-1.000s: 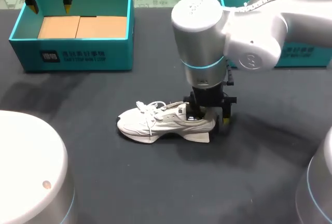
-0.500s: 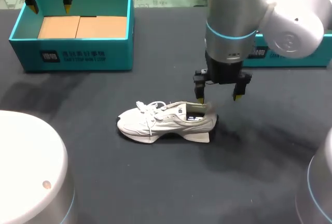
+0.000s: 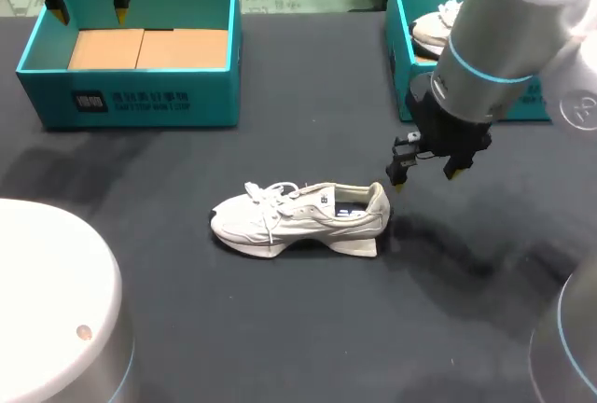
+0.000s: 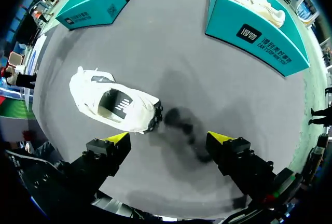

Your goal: Take the shoe out of the shoebox, open the shoe tongue, remove and reinsert the insole, then place the shoe into the shoebox

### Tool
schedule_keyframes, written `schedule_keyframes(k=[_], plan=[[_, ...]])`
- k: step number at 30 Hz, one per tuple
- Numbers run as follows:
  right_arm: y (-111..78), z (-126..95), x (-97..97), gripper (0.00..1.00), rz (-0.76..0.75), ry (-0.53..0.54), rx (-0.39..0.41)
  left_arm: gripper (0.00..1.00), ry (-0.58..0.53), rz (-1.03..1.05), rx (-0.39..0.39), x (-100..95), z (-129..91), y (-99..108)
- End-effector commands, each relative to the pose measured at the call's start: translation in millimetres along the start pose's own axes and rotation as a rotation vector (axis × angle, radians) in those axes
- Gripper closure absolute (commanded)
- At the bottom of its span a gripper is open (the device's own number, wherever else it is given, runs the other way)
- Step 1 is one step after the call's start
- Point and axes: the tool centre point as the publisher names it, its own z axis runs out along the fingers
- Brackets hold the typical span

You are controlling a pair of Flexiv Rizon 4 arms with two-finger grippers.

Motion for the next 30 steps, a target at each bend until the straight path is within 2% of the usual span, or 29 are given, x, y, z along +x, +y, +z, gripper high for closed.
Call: schedule_keyframes(k=[1,15,18,25,26,27,30], plan=[[-23.0,-3.6,-7.8,0.0,-0.409,0.486,-0.16,0.0,-0.001,0.0,0.0,0.1,0.0,0.0],[-23.0,-3.6,-7.8,0.0,-0.409,0.486,-0.16,0.0,-0.001,0.0,0.0,0.1,0.0,0.0],[-21.9,11.8,-15.8,0.0,-0.497,0.573,-0.249,0.0,-0.001,0.0,0.0,0.1,0.0,0.0],[-31.0,34.7,-33.6,0.0,-0.609,0.531,-0.44,0.0,-0.001,0.0,0.0,0.1,0.0,0.0],[-31.4,39.5,-36.8,0.0,-0.596,0.512,-0.458,0.0,-0.001,0.0,0.0,0.1,0.0,0.0],[-30.1,46.6,-39.9,0.0,-0.581,0.508,-0.434,0.0,-0.001,0.0,0.0,0.1,0.0,0.0],[-30.1,46.6,-39.9,0.0,-0.581,0.508,-0.434,0.0,-0.001,0.0,0.0,0.1,0.0,0.0]])
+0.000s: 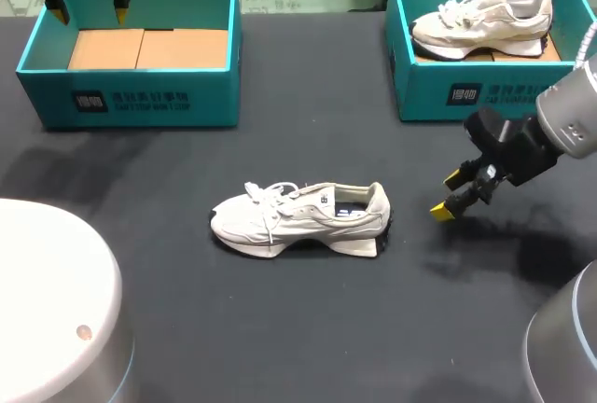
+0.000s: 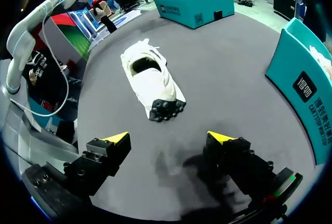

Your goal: Take the shoe out of the shoebox, open the shoe tongue, remove and reinsert the insole, then place the shoe into the shoebox

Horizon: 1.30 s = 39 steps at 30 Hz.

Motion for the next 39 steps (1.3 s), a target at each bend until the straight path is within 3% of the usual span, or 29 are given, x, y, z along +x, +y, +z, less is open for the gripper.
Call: schedule_keyframes(k=[1,10,18,19,33,39], plan=[[-6.5,5.7,4.4,0.0,0.0,-0.02,-0.177,0.0,-0.001,0.0,0.0,0.2,0.1,0.0],[-6.5,5.7,4.4,0.0,0.0,-0.02,-0.177,0.0,-0.001,0.0,0.0,0.2,0.1,0.0],[-18.4,28.1,-16.7,0.0,-0.228,-0.078,-0.261,0.0,-0.001,0.0,0.0,0.2,0.1,0.0],[-18.6,31.1,-21.2,0.0,-0.24,-0.086,-0.233,0.0,-0.001,0.0,0.0,0.2,0.1,0.0],[-18.6,31.1,-21.2,0.0,-0.24,-0.086,-0.233,0.0,-0.001,0.0,0.0,0.2,0.1,0.0],[-29.7,36.6,-49.3,0.0,-0.294,-0.021,-0.446,0.0,-0.001,0.0,0.0,0.2,0.1,0.0]])
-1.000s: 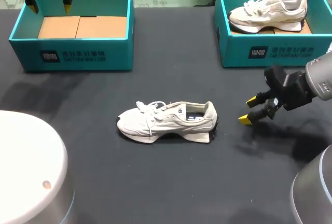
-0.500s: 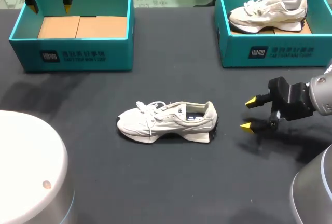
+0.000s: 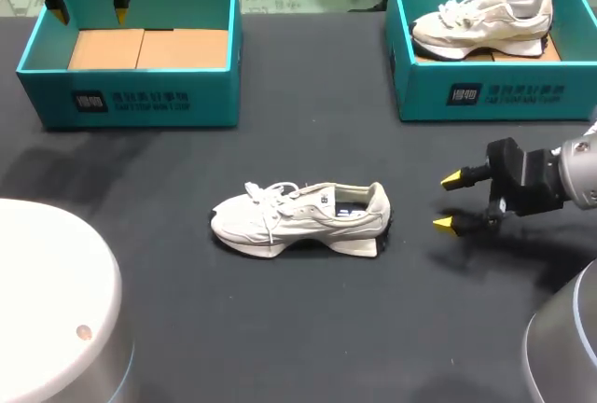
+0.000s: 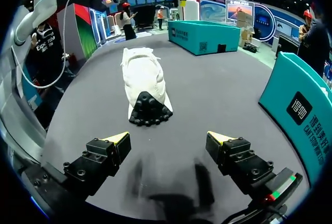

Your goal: Take the shoe out of the shoebox, open the shoe tongue, remove and reinsert the insole, then place the shoe into the shoebox

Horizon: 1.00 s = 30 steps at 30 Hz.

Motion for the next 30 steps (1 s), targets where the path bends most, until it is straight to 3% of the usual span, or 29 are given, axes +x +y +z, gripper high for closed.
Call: schedule_keyframes(k=[1,10,23,24,30], plan=[[-21.7,7.6,-14.1,0.0,-0.014,0.043,-0.177,0.0,-0.001,0.0,0.0,0.2,0.0,0.0],[-18.6,22.6,-13.7,0.0,-0.077,0.024,-0.217,0.0,-0.001,0.0,0.0,0.2,0.0,0.0],[8.6,49.1,2.3,0.0,-0.118,0.057,-0.175,0.0,-0.001,0.0,0.0,0.2,0.0,0.0],[10.8,52.9,5.0,0.0,-0.104,0.05,-0.142,0.0,-0.001,0.0,0.0,0.2,0.0,0.0],[10.8,52.9,5.0,0.0,-0.104,0.05,-0.142,0.0,-0.001,0.0,0.0,0.2,0.0,0.0]])
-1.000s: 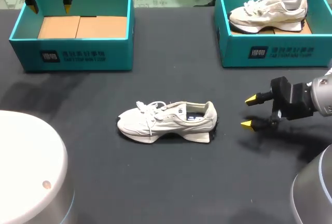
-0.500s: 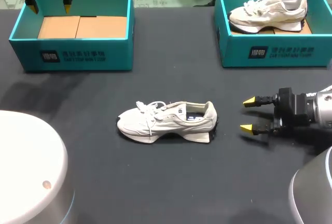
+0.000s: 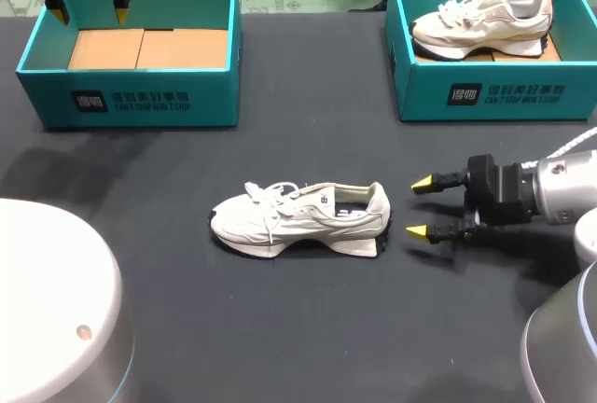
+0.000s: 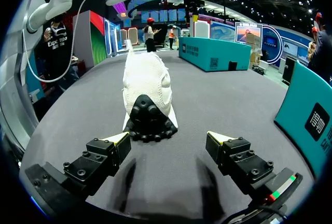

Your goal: Take the shoe out of the shoebox, open the shoe tongue, remove and reinsert the insole, then place the shoe into the shoebox

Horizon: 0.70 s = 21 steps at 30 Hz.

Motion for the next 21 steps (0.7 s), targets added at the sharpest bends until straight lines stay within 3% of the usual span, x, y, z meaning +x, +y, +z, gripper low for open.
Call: schedule_keyframes(k=[1,21], plan=[[2.2,2.5,-0.4,0.0,0.002,0.0,0.013,0.0,-0.001,0.0,0.0,0.0,0.0,0.0],[6.3,40.4,21.3,0.0,0.033,0.046,-0.035,0.0,-0.001,0.0,0.0,0.0,0.0,0.0]])
